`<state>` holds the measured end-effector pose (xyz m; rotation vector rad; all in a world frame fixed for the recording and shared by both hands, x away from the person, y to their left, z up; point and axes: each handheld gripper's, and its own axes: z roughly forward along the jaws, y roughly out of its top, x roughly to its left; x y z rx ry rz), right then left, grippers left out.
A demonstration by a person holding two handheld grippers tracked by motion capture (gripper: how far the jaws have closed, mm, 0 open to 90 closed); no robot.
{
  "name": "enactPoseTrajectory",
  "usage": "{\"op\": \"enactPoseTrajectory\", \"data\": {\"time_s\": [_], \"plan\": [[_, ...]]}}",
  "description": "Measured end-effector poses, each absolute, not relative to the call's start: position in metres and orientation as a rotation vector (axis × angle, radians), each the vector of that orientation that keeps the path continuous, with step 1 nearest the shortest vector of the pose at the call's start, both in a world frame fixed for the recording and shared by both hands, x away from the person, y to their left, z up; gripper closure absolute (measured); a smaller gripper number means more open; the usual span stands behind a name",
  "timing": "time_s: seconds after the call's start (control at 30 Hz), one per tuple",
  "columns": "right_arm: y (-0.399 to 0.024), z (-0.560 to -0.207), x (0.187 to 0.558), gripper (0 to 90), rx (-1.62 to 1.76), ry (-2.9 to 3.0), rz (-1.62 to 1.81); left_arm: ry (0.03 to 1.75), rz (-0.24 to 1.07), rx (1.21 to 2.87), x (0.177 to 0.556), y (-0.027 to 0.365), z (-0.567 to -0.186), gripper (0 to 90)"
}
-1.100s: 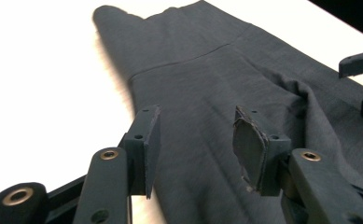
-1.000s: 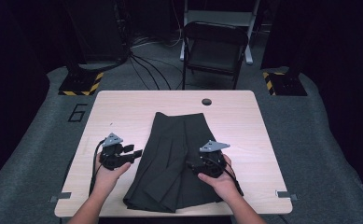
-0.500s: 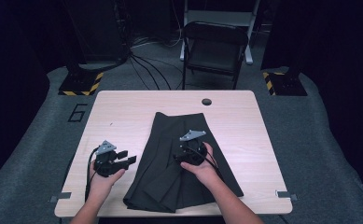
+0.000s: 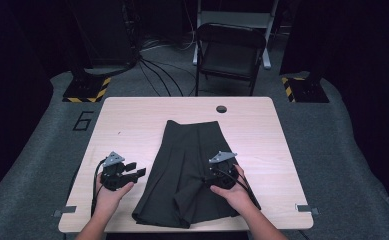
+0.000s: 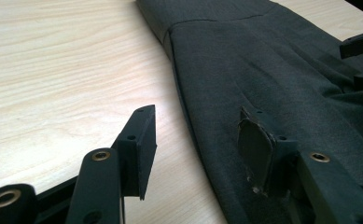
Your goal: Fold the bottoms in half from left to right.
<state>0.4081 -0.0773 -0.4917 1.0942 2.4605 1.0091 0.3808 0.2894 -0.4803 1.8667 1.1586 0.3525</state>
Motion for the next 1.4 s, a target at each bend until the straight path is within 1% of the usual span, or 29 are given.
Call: {"op": "enactPoseTrajectory", "data": {"time_s": [0.2, 0.37, 0.47, 0.5, 0.53, 0.67, 0.83, 0.9, 1.03, 1.17, 1.27, 1.3, 1.33, 1.4], "plan": [[-0.090, -0.499, 0.406, 32.5, 1.134, 2.466, 0.967, 1.148, 0.342, 1.887, 0.381, 0.284, -0.485, 46.7], [-0.093, -0.496, 0.408, 34.1, 1.169, 2.436, 1.019, 1.148, 0.336, 1.898, 0.381, 0.282, -0.485, 46.6], [-0.088, -0.487, 0.413, 40.2, 1.179, 2.421, 1.099, 1.142, 0.338, 1.898, 0.380, 0.282, -0.485, 46.5], [-0.088, -0.487, 0.413, 40.2, 1.179, 2.421, 1.099, 1.142, 0.338, 1.898, 0.380, 0.282, -0.485, 46.5], [-0.083, -0.485, 0.415, 44.8, 1.181, 2.417, 1.126, 1.144, 0.339, 1.896, 0.380, 0.282, -0.484, 46.5], [-0.069, -0.484, 0.421, 47.4, 1.165, 2.417, 1.139, 1.145, 0.338, 1.898, 0.380, 0.283, -0.484, 46.5], [-0.056, -0.487, 0.430, 44.7, 1.169, 2.416, 1.116, 1.147, 0.341, 1.890, 0.380, 0.285, -0.484, 46.5], [-0.049, -0.491, 0.438, 41.0, 1.196, 2.411, 1.112, 1.150, 0.342, 1.886, 0.380, 0.286, -0.484, 46.5], [-0.043, -0.499, 0.449, 38.1, 1.241, 2.406, 1.084, 1.151, 0.345, 1.888, 0.380, 0.287, -0.484, 46.5], [-0.041, -0.505, 0.454, 38.1, 1.274, 2.405, 1.087, 1.149, 0.352, 1.888, 0.380, 0.286, -0.485, 46.4], [-0.037, -0.508, 0.457, 45.8, 1.280, 2.416, 1.121, 1.149, 0.350, 1.889, 0.380, 0.286, -0.485, 46.4], [-0.037, -0.508, 0.457, 45.8, 1.280, 2.416, 1.121, 1.149, 0.350, 1.889, 0.380, 0.286, -0.485, 46.4], [-0.032, -0.505, 0.455, 53.7, 1.257, 2.407, 1.124, 1.149, 0.350, 1.887, 0.380, 0.287, -0.485, 46.4], [-0.029, -0.502, 0.454, 63.8, 1.205, 2.406, 1.109, 1.149, 0.341, 1.891, 0.380, 0.287, -0.484, 46.4]]}}
